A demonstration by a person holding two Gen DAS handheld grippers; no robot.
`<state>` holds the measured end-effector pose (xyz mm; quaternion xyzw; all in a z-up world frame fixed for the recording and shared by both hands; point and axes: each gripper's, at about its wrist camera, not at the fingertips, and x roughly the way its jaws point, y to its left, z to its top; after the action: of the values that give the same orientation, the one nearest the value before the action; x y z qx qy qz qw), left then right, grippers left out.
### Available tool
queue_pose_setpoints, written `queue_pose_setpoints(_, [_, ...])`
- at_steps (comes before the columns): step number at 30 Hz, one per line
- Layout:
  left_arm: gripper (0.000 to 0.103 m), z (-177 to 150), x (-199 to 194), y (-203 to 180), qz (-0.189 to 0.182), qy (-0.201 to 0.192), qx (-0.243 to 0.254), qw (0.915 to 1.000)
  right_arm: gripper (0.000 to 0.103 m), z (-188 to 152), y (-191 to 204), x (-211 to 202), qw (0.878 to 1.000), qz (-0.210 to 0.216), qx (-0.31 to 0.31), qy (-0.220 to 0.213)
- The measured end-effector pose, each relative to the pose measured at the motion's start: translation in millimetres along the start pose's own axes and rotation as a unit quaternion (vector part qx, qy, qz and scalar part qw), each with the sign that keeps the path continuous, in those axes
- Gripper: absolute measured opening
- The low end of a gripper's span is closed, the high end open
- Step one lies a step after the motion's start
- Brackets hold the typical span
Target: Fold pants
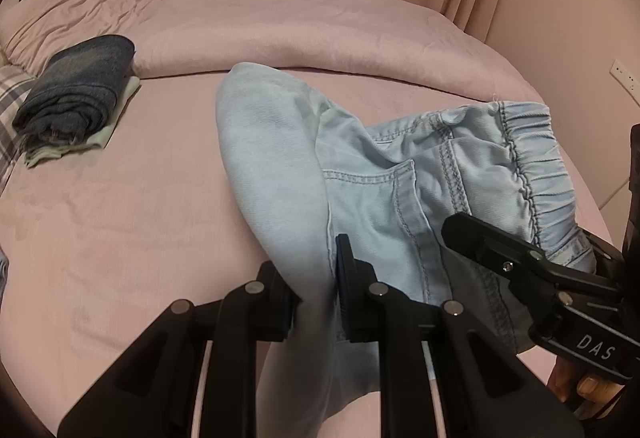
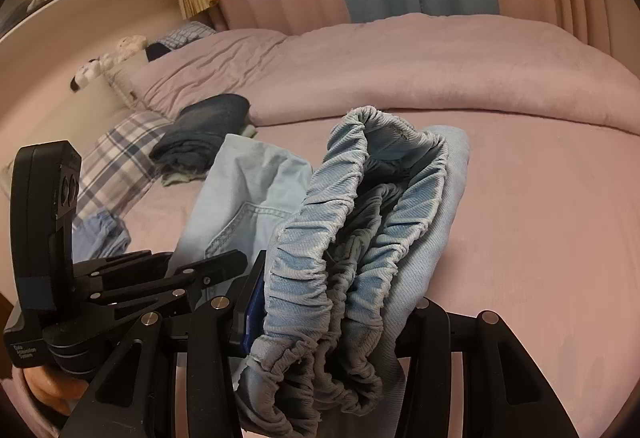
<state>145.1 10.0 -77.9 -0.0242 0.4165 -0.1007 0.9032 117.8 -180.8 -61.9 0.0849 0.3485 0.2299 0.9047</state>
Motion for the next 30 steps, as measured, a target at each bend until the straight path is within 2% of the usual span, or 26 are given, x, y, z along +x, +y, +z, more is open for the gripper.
queue_pose_setpoints(11, [0.017,20.7,50.4,4.4,0.009,0.028,-0.004,0.9996,0.048,16.6,-27.1,41.2,1.0,0.003,0.025,0.016])
queue_pose_setpoints(18, [0.018,17.3,81.5,23.2,0.022,0.062,-0.02,0.9977,0.05,13.9,-46.9,76.5,0.997,0.006,0.046,0.064])
queue_pose_setpoints(23, [0.039,12.6,90.9,38.3,0.039,0.077,-0.013,0.9962,0.06,7.3,-71.6,88.0,0.992,0.0,0.079,0.095])
queue_pose_setpoints(25, [0.054,8.3,92.1,43.9,0.048,0.08,-0.013,0.9956,0.067,1.8,-80.7,91.2,0.989,-0.005,0.092,0.114])
queue_pose_setpoints(26, [0.056,6.0,91.6,45.8,0.054,0.08,-0.011,0.9953,0.073,0.8,-84.5,92.0,0.988,-0.005,0.098,0.12])
queue_pose_setpoints(27, [0.061,3.8,90.7,46.8,0.057,0.079,-0.01,0.9952,0.075,-1.0,-88.6,90.6,0.987,-0.006,0.107,0.123])
queue_pose_setpoints(30, [0.067,0.4,84.2,51.3,0.064,0.076,-0.008,0.995,0.076,-3.4,-97.6,79.7,0.985,-0.003,0.12,0.121])
